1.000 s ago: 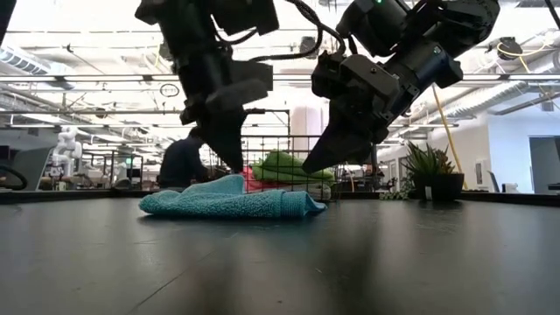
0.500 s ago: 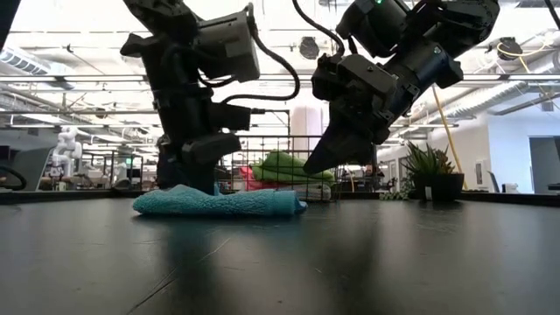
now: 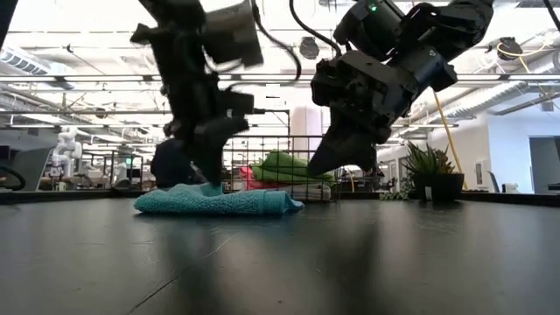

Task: Fold microfiber towels
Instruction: Fold the blue microfiber cloth, then put the blue microfiber cloth into the wire basket

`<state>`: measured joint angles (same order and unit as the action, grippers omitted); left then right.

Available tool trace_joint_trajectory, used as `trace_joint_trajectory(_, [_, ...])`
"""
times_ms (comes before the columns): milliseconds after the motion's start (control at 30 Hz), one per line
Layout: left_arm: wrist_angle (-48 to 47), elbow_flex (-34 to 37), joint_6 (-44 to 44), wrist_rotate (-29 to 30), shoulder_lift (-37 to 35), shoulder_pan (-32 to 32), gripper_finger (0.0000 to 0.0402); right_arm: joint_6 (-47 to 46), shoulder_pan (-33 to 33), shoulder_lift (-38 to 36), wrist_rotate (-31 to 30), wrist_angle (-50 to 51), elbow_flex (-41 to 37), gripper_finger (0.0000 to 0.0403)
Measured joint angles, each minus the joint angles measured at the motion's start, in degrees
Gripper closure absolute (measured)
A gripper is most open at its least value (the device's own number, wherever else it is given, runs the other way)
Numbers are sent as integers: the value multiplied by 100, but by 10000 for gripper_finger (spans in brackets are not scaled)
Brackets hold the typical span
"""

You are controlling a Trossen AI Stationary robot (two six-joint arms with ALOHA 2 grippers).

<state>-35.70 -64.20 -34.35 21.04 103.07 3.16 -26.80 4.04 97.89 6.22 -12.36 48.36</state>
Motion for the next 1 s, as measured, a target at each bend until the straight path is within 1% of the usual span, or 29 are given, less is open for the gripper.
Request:
trace_joint_trajectory(67, [-75,-71,-5,-3,-149,-46,387,-15,-77,0,40,36,66,399])
trace_joint_trajectory(167, [-464,-177,-54,9,-475,-123,382,113,-215,0,361,132,316,388])
trace_joint_trajectory(267, [-850,-184,-387,15,-876,-181,389,623,-329,0,608,458,772,373])
trace_joint_trajectory(367, [-1276,-167,-997,-15,-1152,-214,398,1301,-386,0,603,1248,1380,362])
trace_joint_trajectory(467, [-1817,-160,-1471,-95,-1240,-223,394,1729,-432,-2,595,2080,1924,355])
trace_joint_trajectory(567, [-2130,-151,-1715,-378,-1240,-216,368,1924,-446,-2,593,2705,2251,353])
trace_joint_trajectory(633, [-2084,-151,-1785,-586,-1228,-175,345,2012,-446,-18,591,3017,2357,353])
trace_joint_trajectory(733, [-2114,-151,-1954,-618,-1222,-54,307,2043,-444,-104,592,3361,2363,353])
trace_joint_trajectory(900, [-2106,-150,-2878,-592,-1222,58,246,2086,-445,-330,590,3862,2363,353])
trace_joint_trajectory(1000, [-1797,23,-3505,-570,-1222,163,214,2259,-474,-533,588,3998,2363,353])
